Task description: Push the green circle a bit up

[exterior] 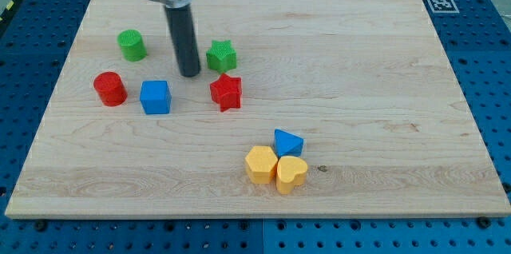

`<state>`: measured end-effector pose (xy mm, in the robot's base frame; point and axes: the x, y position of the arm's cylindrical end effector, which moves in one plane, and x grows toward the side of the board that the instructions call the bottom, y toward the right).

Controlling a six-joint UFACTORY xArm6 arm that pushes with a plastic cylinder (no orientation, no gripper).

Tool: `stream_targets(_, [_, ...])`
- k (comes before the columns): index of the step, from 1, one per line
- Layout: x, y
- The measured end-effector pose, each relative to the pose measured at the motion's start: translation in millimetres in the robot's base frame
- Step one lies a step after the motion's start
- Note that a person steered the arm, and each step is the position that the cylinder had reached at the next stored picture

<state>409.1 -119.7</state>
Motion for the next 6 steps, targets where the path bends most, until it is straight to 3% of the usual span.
stream_targets(3, [-1, -67])
stream_targets(6, [-38, -74])
